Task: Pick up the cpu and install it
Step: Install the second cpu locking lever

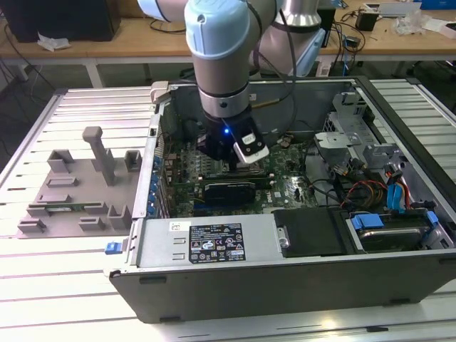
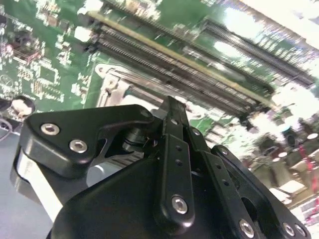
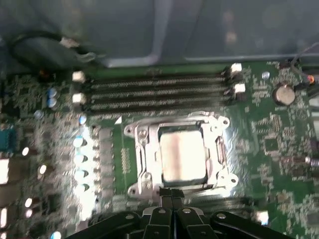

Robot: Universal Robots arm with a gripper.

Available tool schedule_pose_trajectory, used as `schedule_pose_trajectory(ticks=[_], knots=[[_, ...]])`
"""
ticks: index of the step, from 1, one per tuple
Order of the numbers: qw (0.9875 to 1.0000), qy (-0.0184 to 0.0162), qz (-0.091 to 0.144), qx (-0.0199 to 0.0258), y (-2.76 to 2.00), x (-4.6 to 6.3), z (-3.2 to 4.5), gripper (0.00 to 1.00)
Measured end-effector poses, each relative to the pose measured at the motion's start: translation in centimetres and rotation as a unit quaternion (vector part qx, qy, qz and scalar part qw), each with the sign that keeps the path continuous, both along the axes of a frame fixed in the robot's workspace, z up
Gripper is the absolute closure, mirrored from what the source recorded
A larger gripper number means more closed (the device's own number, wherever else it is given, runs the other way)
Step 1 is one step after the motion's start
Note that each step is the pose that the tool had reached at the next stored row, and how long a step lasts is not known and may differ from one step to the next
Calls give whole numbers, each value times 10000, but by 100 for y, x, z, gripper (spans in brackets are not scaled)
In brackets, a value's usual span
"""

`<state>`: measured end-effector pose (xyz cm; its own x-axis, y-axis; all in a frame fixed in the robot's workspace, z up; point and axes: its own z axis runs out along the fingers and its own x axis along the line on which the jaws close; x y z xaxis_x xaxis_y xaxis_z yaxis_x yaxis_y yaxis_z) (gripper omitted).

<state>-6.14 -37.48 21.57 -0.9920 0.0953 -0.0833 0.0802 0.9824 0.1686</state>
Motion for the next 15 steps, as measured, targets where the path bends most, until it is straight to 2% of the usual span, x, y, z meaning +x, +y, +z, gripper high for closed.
schedule_pose_trajectory(ticks=[1,3,8,12,15], knots=[[10000,0,1,-16,30,18,0,89],[10000,0,1,-72,120,86,0,89],[9998,0,0,-175,276,164,0,89],[9996,0,0,-274,297,172,59,89],[9995,1,1,-310,302,173,85,89]])
